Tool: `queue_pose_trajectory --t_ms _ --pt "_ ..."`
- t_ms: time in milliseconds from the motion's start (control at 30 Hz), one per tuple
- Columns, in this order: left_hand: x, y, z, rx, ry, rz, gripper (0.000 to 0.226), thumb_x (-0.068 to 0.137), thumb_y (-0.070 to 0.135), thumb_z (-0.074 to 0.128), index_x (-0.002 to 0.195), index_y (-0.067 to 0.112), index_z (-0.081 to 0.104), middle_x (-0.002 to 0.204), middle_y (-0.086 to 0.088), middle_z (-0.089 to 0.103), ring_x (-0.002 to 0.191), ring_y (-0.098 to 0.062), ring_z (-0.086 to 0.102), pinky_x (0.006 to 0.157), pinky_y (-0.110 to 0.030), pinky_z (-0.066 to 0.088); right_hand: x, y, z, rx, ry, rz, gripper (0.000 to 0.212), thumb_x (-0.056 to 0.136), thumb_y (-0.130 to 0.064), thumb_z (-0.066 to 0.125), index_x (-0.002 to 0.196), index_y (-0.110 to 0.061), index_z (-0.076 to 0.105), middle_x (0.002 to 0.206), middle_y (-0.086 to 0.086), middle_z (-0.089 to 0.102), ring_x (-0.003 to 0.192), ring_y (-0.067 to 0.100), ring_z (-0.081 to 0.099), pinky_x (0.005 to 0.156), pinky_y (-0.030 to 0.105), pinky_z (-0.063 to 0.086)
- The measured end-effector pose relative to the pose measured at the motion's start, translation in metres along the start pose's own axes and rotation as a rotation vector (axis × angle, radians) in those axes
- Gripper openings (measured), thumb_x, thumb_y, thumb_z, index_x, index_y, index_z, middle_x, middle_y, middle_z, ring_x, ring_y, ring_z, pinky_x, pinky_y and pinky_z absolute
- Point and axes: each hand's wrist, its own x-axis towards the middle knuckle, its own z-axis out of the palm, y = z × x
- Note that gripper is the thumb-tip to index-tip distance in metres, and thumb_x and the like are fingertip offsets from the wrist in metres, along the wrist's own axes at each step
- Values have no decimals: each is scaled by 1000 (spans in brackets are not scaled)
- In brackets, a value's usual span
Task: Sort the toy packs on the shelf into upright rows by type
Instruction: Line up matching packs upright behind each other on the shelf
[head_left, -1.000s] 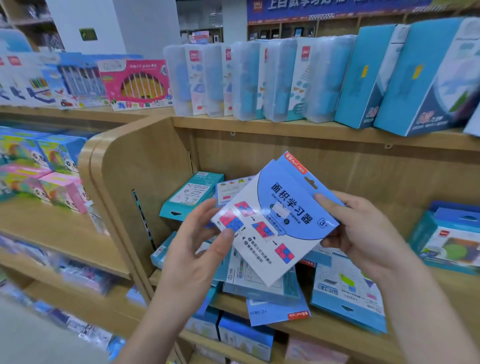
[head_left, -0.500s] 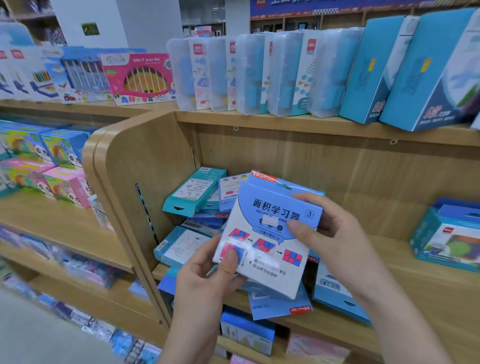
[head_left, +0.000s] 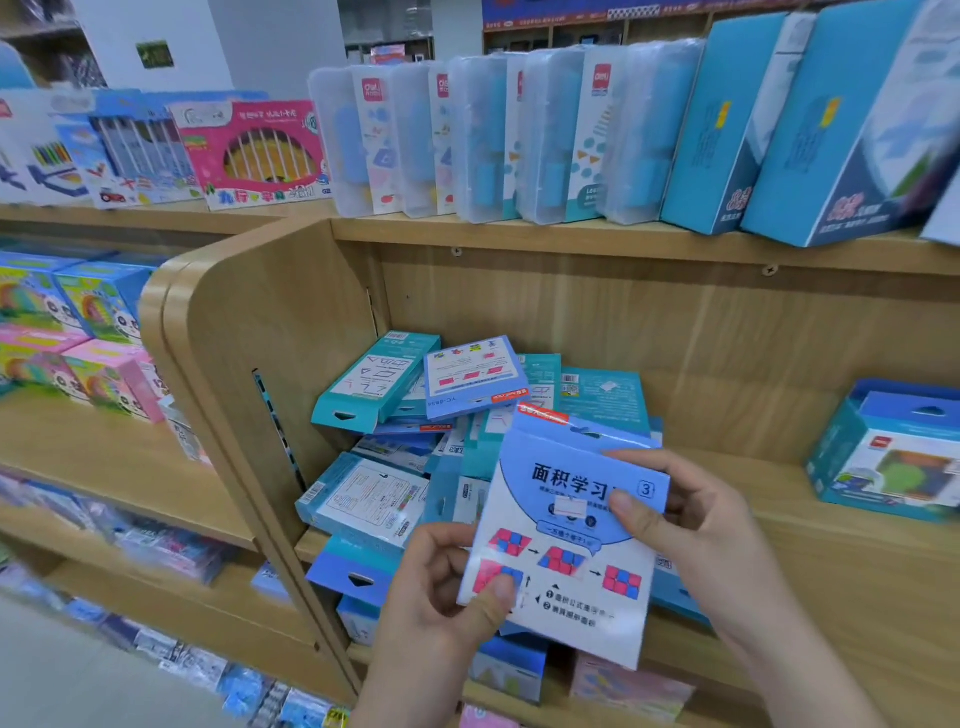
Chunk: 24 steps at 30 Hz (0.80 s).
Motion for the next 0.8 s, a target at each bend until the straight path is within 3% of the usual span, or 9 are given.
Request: queue_pose_trajectory --t_ms 67,133,167,233,333,467,533,667,800 --pt "1 5 2 82 -56 -9 46 63 31 81 101 15 60 89 -10 72 90 -31 67 84 -47 52 -1 1 -4 13 53 -9 32 67 -18 69 98 -13 68 88 6 75 78 20 71 59 26 57" --pt "6 11 5 216 -64 58 25 78 36 74 98 24 65 90 0 72 90 -14 65 77 -30 55 -1 2 -10 29 112 -11 31 68 -19 68 99 -15 67 86 7 75 73 18 70 57 26 56" --pt "12 14 4 297 -36 137 12 84 31 66 97 28 67 94 6 70 91 -3 62 72 -20 53 -2 1 -13 45 140 -9 28 70 -18 68 98 -15 67 85 8 75 71 17 70 54 25 55" --pt "33 20 -2 573 66 394 20 90 16 59 98 32 68 110 15 62 105 4 53 79 -14 47 -4 0 -21 80 180 -16 27 73 -25 72 98 -16 67 85 9 75 68 17 70 52 23 54" --pt "85 24 -12 1112 118 692 34 79 2 60 103 24 71 135 3 51 126 -20 41 97 -38 43 -8 -2 -29 67 221 -42 74 40 -64 84 99 -21 69 89 5 75 74 19 72 56 26 56" --pt "134 23 -13 1569 -23 509 55 84 12 51 138 23 43 157 2 17 143 -24 13 112 -46 26 -9 -5 -36 72 247 -41 80 21 -70 83 91 -31 71 86 5 75 73 21 72 56 29 58" --pt "147 28 -19 1511 -30 537 57 87 9 49 141 18 36 156 1 21 142 -23 20 112 -48 26 -11 -6 -40 70 236 -36 82 18 -70 83 90 -32 71 87 4 75 73 21 72 55 29 58" --pt "150 69 -35 939 242 825 34 86 -7 53 116 7 62 121 -6 60 113 -21 55 96 -37 46 -13 -10 -44 53 233 -25 83 15 -73 81 87 -32 71 85 1 75 70 18 72 54 26 57" --pt "134 105 -38 490 286 581 22 95 11 52 107 22 67 108 11 63 99 -11 63 76 -37 56 -10 -9 -41 30 213 -30 84 17 -73 81 89 -32 71 86 2 75 71 18 71 56 27 58"
